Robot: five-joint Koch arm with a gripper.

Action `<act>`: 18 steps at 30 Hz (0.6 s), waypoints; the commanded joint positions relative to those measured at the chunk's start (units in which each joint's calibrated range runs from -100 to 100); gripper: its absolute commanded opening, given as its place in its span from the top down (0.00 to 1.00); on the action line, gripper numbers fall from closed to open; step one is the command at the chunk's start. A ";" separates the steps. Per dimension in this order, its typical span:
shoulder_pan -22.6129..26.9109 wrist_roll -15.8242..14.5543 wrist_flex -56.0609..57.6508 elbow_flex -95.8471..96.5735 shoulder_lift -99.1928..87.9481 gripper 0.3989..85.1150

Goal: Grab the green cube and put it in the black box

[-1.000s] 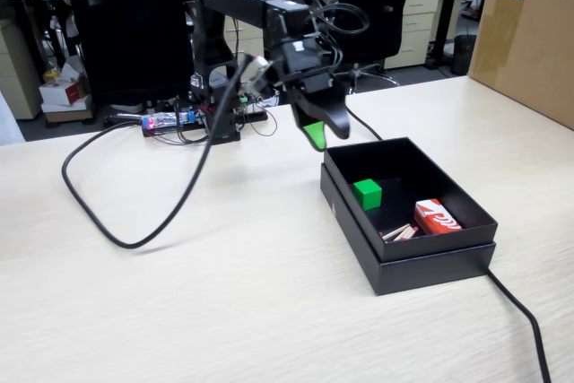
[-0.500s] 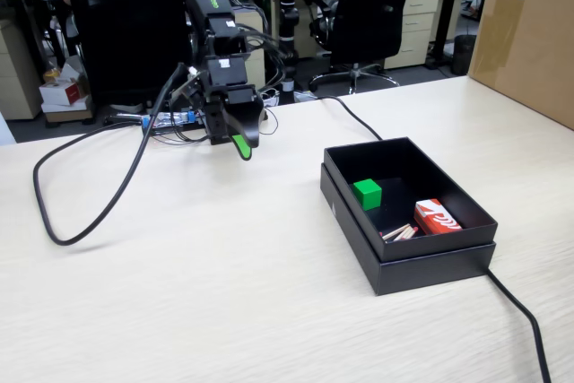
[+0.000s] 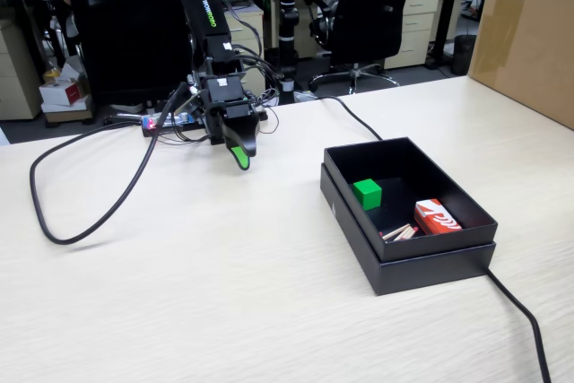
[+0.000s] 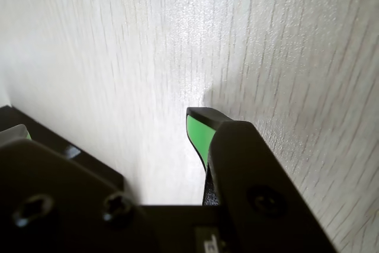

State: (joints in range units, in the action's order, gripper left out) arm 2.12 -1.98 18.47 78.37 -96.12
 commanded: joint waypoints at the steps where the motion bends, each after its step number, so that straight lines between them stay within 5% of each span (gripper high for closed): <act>1: -0.24 0.29 -5.21 0.69 -2.51 0.39; 9: -1.76 3.17 -23.00 15.20 -2.74 0.40; 18: -1.56 3.08 -20.67 18.64 -2.51 0.40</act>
State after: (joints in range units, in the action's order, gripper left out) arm 0.46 0.95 -5.61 96.71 -99.09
